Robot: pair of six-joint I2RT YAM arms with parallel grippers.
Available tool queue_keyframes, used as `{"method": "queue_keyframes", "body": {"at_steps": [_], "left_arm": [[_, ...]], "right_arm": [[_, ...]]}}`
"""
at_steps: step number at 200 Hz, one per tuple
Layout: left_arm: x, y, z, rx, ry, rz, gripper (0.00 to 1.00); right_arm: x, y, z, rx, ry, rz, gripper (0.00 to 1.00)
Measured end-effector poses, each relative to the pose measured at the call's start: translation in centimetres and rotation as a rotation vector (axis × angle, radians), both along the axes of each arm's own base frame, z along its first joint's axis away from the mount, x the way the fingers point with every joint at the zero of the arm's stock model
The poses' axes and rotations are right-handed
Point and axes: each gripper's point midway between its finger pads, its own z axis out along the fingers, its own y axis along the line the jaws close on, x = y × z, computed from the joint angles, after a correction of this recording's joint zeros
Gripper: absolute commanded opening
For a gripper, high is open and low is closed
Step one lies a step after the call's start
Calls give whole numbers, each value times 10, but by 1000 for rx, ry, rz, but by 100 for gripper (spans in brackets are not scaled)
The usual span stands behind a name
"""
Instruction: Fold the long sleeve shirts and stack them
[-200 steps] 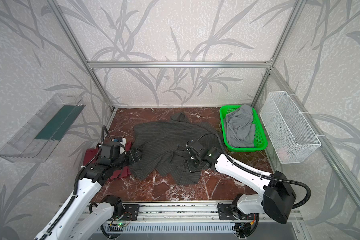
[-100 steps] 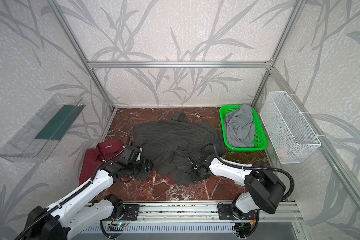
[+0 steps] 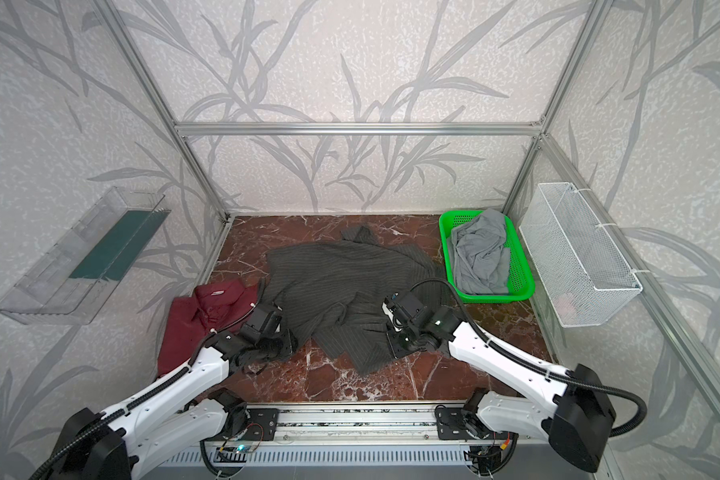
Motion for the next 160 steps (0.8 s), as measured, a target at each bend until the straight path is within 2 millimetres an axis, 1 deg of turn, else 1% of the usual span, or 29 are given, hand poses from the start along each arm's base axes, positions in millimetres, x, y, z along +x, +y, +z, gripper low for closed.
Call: {"method": "queue_keyframes", "body": {"at_steps": [5,12,13,28,31,33,34,40,42,49,55,66,70,75,78,82,86,104,110,112,113,120,134,141,148,160], "left_arm": [[0,1,0,3,-2,3,30],[1,2,0,4,-9,9,30],[1,2,1,3,-12,12,30],[4,3,6,1,-40,23,30],[4,4,7,0,-46,26,29],[5,4,9,-1,-51,27,29],[5,4,9,-1,-51,27,29],[6,4,11,-3,-65,30,28],[6,5,12,-3,-68,31,28],[8,5,14,-3,-79,35,26],[8,6,14,-2,-84,40,24],[8,7,14,1,-86,47,21],[8,8,14,1,-87,50,20],[8,8,13,5,-85,53,20],[7,9,13,7,-84,54,19],[7,9,13,8,-84,58,18],[8,10,13,11,-86,59,18],[9,12,17,11,-107,69,17],[9,13,19,10,-117,73,17],[10,13,20,11,-119,74,17],[10,13,20,11,-122,75,17],[10,14,22,12,-131,79,17],[11,16,23,16,-140,84,17],[11,16,23,18,-138,85,17],[11,16,22,21,-133,85,17],[10,17,18,31,-116,87,19]], "right_arm": [[-2,0,10,7,-16,10,0],[-8,2,34,30,-48,45,0],[-8,2,34,30,-48,45,0],[-27,8,77,77,-105,139,0],[-30,8,81,80,-108,148,0],[-35,9,88,88,-116,169,0],[-35,9,88,88,-116,169,0],[-45,9,102,100,-127,213,0],[-45,9,102,100,-127,213,0],[-58,8,116,108,-134,262,0],[-63,7,122,110,-134,279,3],[-73,3,135,113,-132,316,15],[-75,1,136,114,-128,321,18],[-79,-1,138,112,-122,333,24],[-81,-2,137,109,-116,340,27],[-83,-4,136,104,-108,348,34],[-86,-6,134,98,-97,357,37],[-97,-13,117,64,-42,394,46],[-97,-16,112,44,-34,393,55],[-96,-17,110,38,-35,390,57],[-96,-17,109,32,-35,392,59],[-93,-20,105,8,-40,378,65],[-83,-27,101,-28,-71,343,65],[-74,-30,101,-41,-87,308,65],[-62,-35,101,-55,-102,256,64],[-35,-42,97,-65,-112,139,60]]}}
